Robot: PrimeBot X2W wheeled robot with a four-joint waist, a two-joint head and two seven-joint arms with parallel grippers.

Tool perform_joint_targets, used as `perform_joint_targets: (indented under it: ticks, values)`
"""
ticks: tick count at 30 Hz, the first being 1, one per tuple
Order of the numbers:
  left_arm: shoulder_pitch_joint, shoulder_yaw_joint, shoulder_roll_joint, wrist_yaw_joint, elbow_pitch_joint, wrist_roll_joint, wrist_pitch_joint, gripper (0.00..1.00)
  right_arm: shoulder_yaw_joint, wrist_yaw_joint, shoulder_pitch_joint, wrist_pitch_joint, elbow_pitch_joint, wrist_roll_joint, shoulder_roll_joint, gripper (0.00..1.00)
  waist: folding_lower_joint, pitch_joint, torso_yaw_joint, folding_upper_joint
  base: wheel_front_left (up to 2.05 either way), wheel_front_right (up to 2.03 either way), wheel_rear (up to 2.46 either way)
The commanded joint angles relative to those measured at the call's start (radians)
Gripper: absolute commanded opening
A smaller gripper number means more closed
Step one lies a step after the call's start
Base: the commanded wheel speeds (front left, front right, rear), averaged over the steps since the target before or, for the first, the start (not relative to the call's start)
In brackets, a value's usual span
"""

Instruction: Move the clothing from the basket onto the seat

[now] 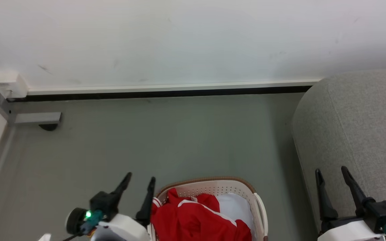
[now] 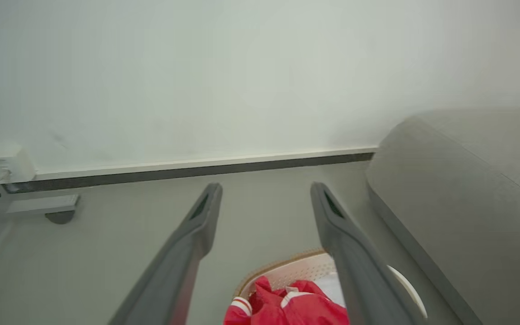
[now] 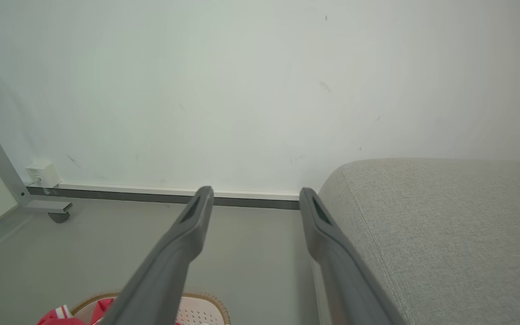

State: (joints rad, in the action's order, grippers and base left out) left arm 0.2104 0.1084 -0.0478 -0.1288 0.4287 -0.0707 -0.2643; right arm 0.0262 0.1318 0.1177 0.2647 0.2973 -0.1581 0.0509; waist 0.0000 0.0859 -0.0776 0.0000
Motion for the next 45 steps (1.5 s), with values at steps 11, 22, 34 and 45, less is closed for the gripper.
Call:
perform_joint_targets:
  ticks: [11, 22, 34, 45]
  values:
    - [0.273, 0.249, -0.006, 0.015, 0.371, 0.026, 0.066, 1.00, 0.056, -0.002, 0.115, -0.001, -0.092, -0.010, 0.000, 1.00, 0.0000, 0.209, -0.086, 0.0000, 0.00, 0.00, 0.00]
    - [0.446, 0.386, -0.006, 0.057, 0.590, -0.037, 0.179, 1.00, 0.065, -0.002, 0.180, -0.001, -0.167, -0.038, 0.000, 1.00, 0.0000, 0.383, -0.132, 0.0000, 0.00, 0.00, 0.00]
    - [0.590, 0.421, -0.010, 0.100, 0.762, -0.039, 0.238, 1.00, 0.099, -0.002, 0.247, -0.001, -0.244, -0.087, 0.000, 1.00, 0.0000, 0.539, -0.160, 0.0000, 0.00, 0.00, 0.00]
    - [0.648, 0.432, -0.012, 0.077, 0.807, -0.055, 0.191, 0.00, 0.102, -0.002, 0.269, -0.001, -0.272, -0.090, 0.000, 1.00, 0.0000, 0.625, -0.167, 0.0000, 0.00, 0.00, 0.00]
